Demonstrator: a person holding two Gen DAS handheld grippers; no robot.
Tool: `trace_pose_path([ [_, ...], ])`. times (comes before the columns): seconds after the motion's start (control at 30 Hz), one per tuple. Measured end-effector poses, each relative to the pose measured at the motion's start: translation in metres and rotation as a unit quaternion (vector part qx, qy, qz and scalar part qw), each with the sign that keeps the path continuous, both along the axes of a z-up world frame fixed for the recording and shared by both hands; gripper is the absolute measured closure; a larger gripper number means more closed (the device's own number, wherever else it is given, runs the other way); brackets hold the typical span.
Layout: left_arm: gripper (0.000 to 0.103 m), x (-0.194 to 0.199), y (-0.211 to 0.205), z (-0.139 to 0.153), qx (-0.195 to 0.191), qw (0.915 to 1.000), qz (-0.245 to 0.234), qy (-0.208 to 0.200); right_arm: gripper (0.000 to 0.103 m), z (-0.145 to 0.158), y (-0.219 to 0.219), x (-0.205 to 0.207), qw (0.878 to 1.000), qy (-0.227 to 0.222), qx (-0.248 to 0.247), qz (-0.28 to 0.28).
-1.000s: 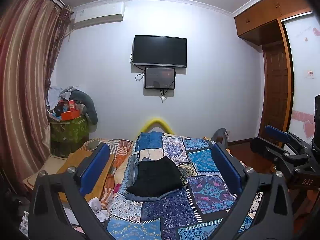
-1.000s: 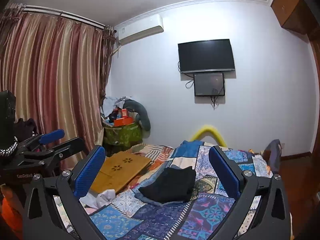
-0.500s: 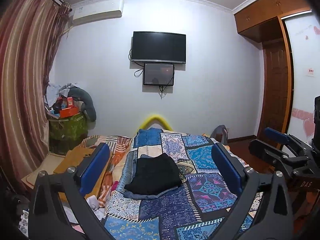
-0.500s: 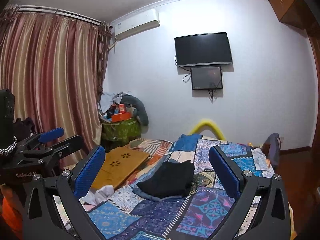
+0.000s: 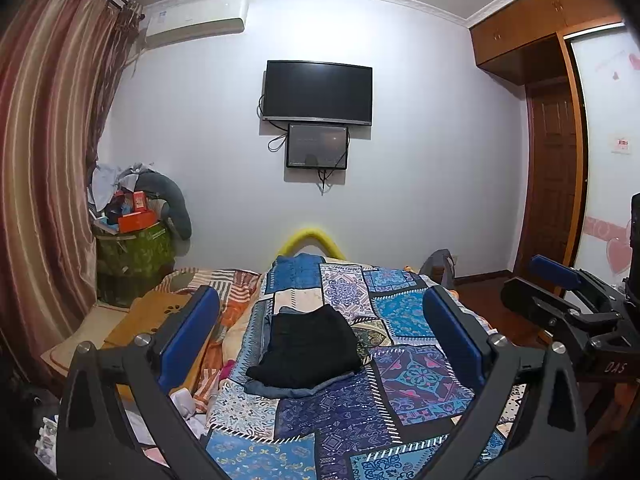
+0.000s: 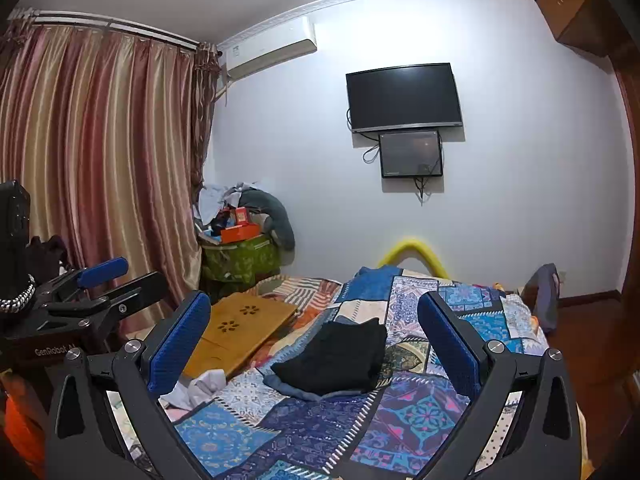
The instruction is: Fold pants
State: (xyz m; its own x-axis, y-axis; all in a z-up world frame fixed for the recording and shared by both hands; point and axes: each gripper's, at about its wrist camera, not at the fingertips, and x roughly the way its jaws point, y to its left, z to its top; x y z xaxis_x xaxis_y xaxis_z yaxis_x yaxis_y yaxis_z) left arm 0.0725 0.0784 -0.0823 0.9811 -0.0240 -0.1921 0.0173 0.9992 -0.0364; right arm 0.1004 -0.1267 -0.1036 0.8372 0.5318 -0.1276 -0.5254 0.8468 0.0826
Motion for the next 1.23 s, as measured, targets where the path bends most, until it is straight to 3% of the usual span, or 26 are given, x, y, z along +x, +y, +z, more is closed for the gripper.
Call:
trace_pose_path([
  [1.23, 0.000, 0.0003, 0.0031, -0.0018, -0.007, 0.9998, -0.018, 0.006, 0.000, 0.0002, 0.0011, -0.0026, 1.000, -0.001, 0.001, -0.001],
])
